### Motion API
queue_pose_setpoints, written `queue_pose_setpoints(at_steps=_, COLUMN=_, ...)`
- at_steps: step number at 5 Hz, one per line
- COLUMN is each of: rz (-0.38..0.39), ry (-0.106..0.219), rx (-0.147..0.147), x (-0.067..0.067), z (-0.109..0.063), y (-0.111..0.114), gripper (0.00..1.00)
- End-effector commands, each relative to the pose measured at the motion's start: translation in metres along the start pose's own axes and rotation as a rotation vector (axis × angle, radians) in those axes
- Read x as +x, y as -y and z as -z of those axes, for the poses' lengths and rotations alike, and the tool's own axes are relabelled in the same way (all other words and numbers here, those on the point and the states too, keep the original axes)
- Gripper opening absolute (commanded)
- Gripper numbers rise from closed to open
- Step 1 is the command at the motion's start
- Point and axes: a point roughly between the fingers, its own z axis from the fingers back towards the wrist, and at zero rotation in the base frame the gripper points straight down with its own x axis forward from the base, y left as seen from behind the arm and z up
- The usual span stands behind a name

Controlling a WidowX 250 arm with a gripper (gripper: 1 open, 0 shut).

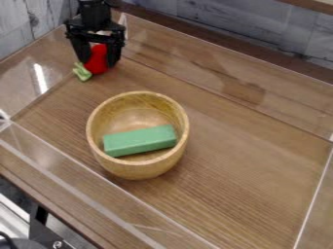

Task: Move the red fruit to the right side of the table

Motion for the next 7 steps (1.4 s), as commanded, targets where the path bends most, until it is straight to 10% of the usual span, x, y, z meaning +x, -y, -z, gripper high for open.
queue_pose_setpoints(at_steps=1, rz=-0.078, ry=0.059, rx=0.020, x=0.003, z=-0.022, y=0.006, gripper=0.00)
queue_pose_setpoints(at_steps=2, rz=-0.139, ry=0.099, rx=0.012, x=-0.003, z=-0.051, y=0.026, gripper=0.00)
queue_pose_setpoints(at_steps=4, rz=-0.004, ry=0.122, rx=-0.043, x=-0.016, z=-0.092, y=0.114, gripper=0.00)
queue_pose_setpoints(at_steps=7, rz=0.153, ry=0.070, rx=-0.084, x=-0.054, z=-0.061, y=0.254, gripper=0.00)
